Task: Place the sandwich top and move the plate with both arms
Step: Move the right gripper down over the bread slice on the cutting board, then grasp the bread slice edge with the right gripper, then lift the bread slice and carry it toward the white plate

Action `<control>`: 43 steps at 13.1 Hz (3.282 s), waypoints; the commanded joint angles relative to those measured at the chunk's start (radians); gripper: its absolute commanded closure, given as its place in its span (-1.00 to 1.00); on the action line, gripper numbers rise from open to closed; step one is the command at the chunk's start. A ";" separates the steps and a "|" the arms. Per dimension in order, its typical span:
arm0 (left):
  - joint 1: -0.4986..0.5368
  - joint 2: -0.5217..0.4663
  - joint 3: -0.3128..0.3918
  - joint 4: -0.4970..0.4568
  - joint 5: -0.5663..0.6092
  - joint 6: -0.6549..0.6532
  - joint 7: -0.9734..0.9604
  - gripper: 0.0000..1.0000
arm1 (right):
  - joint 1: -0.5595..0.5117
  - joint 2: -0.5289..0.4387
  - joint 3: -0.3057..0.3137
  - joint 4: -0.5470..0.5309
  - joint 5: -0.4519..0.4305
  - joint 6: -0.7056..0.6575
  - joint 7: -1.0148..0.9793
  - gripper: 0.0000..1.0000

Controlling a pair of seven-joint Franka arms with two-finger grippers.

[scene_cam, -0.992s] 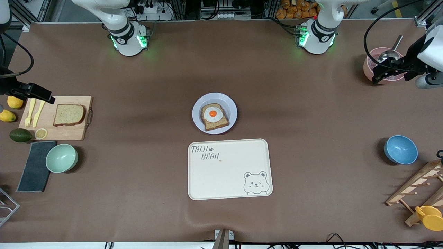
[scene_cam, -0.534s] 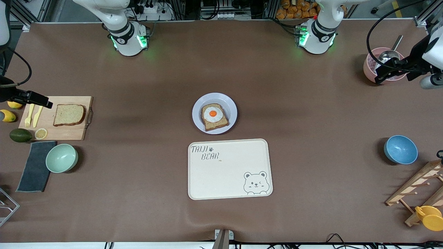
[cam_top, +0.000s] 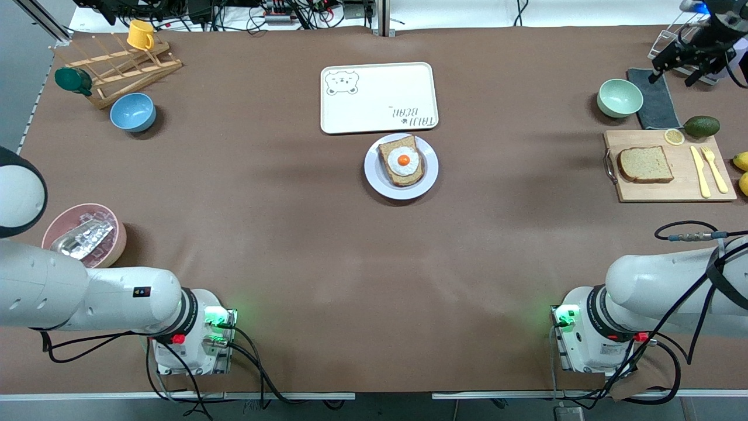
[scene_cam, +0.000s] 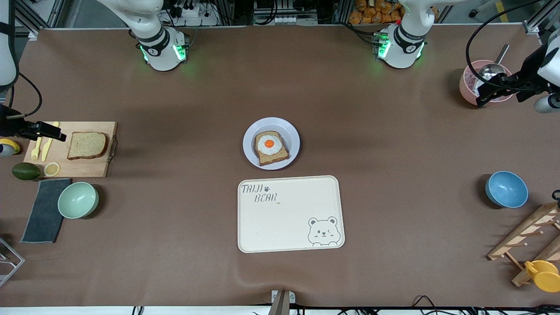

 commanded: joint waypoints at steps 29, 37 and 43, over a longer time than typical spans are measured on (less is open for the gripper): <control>0.001 0.011 -0.050 0.016 -0.015 -0.020 0.002 -1.00 | -0.349 0.447 0.013 -0.002 0.231 0.274 -0.646 -0.30; 0.001 0.010 -0.049 0.010 -0.015 -0.020 0.003 -1.00 | -0.361 0.480 0.013 0.001 0.307 0.287 -0.755 0.83; 0.000 0.005 -0.050 -0.001 -0.017 -0.020 0.003 -1.00 | -0.358 0.474 0.013 0.024 0.307 0.257 -0.749 1.00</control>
